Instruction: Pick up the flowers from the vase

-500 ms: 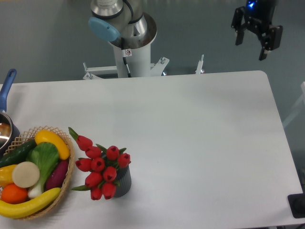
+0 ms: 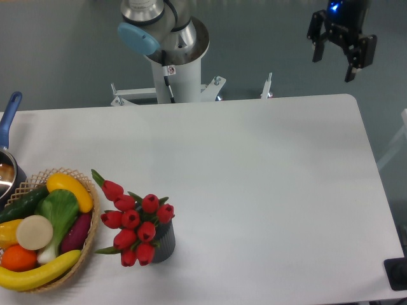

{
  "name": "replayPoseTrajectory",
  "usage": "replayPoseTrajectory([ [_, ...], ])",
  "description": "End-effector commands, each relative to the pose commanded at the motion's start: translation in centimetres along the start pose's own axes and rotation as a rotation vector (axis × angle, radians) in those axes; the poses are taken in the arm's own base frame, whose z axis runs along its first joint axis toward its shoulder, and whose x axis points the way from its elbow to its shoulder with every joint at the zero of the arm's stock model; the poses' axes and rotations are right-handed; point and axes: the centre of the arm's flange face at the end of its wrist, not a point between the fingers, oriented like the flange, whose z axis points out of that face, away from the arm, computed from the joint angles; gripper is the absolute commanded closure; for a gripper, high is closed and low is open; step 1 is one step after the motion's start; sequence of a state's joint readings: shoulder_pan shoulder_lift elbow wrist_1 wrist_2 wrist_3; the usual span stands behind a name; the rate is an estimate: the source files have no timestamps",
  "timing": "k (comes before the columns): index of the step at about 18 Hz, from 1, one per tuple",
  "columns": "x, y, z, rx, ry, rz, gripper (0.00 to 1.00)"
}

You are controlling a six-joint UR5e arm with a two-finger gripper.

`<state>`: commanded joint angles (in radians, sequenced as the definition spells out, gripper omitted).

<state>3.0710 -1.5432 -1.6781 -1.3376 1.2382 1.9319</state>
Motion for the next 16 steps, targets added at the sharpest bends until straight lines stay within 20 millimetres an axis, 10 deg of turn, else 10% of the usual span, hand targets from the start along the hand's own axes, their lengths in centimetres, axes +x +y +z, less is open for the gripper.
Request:
replayPoseTrajectory([
  [5,0.9,-1.5,2.2,0.133,-0.077,-0.192,0.0],
  [16,0.5,-12.2,6.8,0.269,-0.07,-0.408,0.0],
])
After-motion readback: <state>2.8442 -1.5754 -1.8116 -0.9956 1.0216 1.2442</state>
